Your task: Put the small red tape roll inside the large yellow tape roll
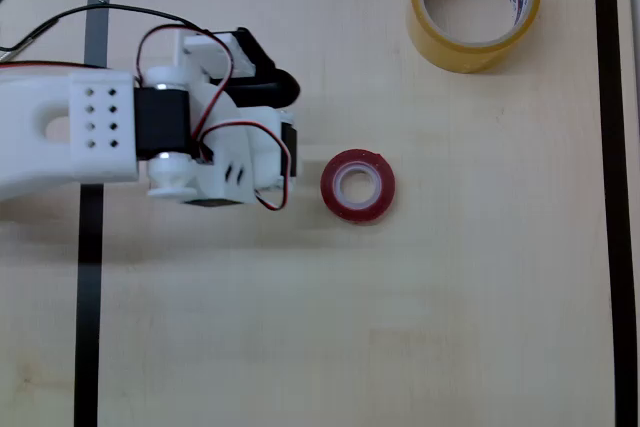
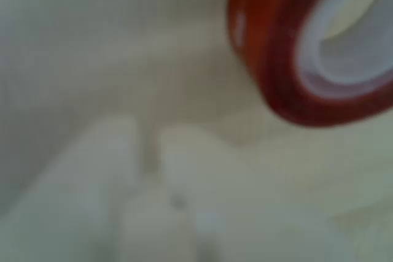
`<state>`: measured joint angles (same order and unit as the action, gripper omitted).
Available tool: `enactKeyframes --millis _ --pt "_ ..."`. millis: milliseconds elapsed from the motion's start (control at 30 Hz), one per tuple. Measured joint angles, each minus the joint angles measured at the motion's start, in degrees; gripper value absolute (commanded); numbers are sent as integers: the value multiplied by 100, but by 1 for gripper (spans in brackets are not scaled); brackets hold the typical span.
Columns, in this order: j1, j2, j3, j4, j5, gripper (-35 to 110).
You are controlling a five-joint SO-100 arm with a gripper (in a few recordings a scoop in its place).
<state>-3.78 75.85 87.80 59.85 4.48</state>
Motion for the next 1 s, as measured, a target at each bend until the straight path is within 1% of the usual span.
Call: enactKeyframes --millis 33,100,200,233,367,533,700,800,833,867,900,1000 --pt "9 -97 -97 0 0 8" --pt "-26 -299 -290 0 0 16" --pt "-105 -404 -396 0 0 17" --pt "-97 -413 -396 0 0 20" --pt "-79 -615 -457 0 0 21" --pt "-62 -1327 -940 9 -9 21" --pt "53 -2241 -2109 431 -79 21" --pt "62 -2628 -2733 580 -88 21" --pt "79 -2725 -2883 589 -88 18" --pt "105 -2821 -3032 624 -88 10" --pt "105 -2918 -3173 703 -88 0" --pt "114 -3322 -3867 1090 -105 0"
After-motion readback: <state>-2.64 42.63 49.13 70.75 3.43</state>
